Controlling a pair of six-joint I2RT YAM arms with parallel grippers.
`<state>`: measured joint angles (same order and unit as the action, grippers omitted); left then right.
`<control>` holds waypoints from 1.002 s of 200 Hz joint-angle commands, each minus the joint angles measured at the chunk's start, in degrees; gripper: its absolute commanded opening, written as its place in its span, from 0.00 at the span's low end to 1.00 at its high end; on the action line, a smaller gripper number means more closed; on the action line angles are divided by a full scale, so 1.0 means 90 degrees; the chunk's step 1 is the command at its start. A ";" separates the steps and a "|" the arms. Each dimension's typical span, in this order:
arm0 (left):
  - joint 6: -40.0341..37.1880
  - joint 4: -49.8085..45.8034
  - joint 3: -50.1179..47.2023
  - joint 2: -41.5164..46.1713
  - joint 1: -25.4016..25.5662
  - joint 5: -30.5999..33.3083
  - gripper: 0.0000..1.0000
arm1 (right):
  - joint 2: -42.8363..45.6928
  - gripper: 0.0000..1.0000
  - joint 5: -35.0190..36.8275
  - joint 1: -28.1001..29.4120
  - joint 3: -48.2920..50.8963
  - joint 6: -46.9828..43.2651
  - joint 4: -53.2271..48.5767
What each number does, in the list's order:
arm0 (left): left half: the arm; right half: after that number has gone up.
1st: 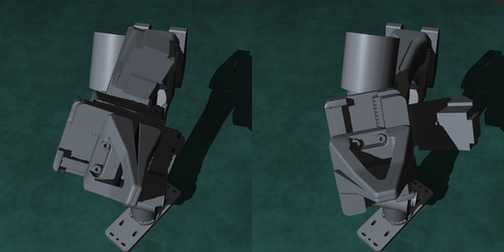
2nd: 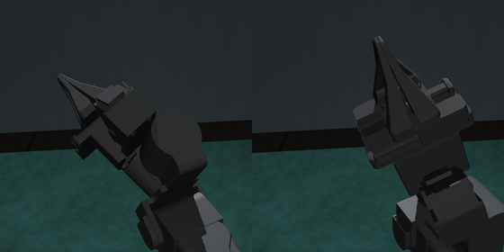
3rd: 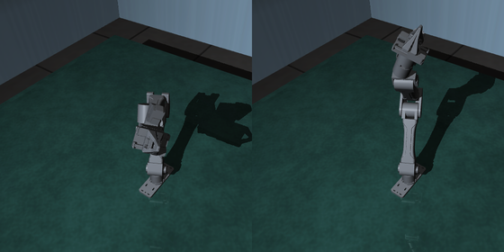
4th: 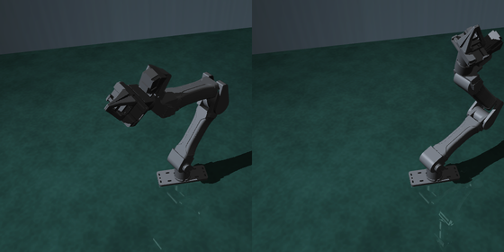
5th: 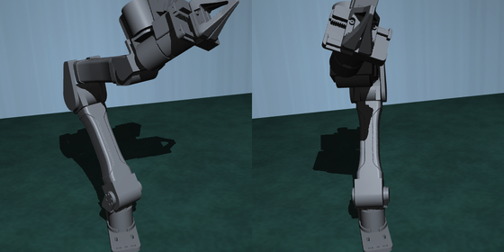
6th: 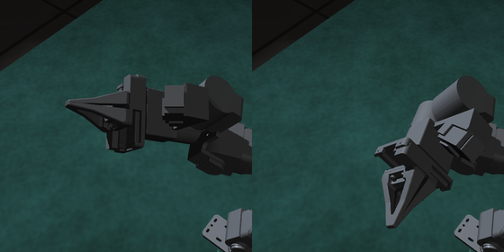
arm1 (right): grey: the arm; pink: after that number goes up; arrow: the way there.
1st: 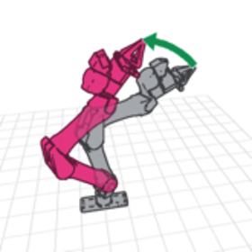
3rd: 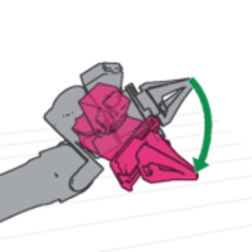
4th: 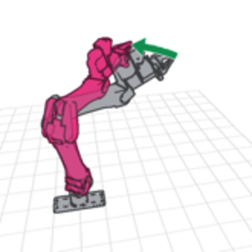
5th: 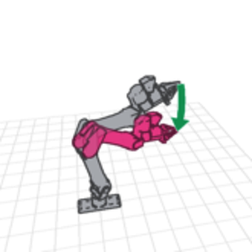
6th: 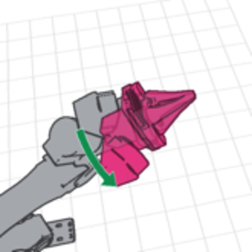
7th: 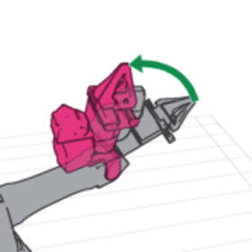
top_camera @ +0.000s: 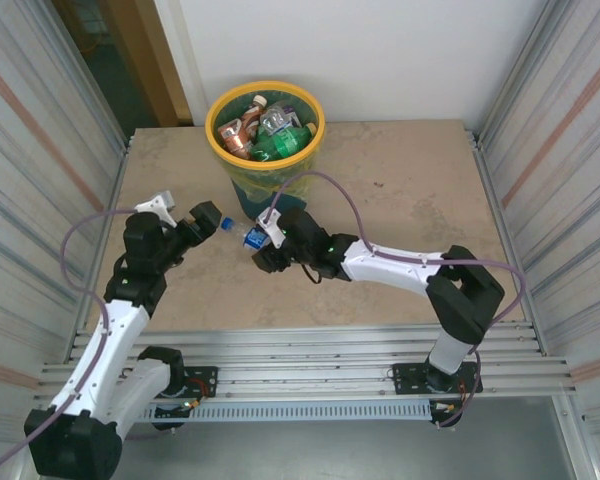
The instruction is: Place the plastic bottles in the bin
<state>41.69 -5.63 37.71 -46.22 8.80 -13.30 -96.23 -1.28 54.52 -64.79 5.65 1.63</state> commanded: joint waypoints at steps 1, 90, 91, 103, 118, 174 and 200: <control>0.0110 -0.0211 0.0215 0.0243 0.0153 -0.0422 0.92 | 0.0490 0.27 0.0226 0.0063 0.0080 0.0005 0.0278; -0.0326 0.0468 0.1028 -0.0451 0.1357 -0.0513 0.91 | 0.0977 0.28 0.0706 0.0230 -0.0037 -0.0103 0.1242; -0.0326 0.0483 0.1031 -0.0471 0.1362 -0.0514 0.91 | 0.0981 0.28 0.0712 0.0230 -0.0037 -0.0106 0.1248; -0.0348 0.0573 0.1137 -0.0656 0.1405 -0.0558 0.91 | 0.0994 0.28 0.0745 0.0250 -0.0066 -0.0114 0.1347; -0.0304 0.0627 0.1228 -0.0813 0.1423 -0.0575 0.89 | 0.1032 0.28 0.0815 0.0279 -0.0077 -0.0130 0.1463; -0.0297 0.0745 0.1336 -0.0993 0.1530 -0.0297 0.86 | 0.1138 0.28 0.1093 0.0329 -0.0085 -0.0163 0.1849; -0.0311 0.0826 0.1327 -0.1041 0.1542 -0.0183 0.78 | 0.1127 0.29 0.1120 0.0348 -0.0095 -0.0164 0.1921</control>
<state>40.18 -0.56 47.70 -55.31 22.26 -16.32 -88.12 6.96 57.06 -64.49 5.34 15.68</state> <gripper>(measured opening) 0.836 0.572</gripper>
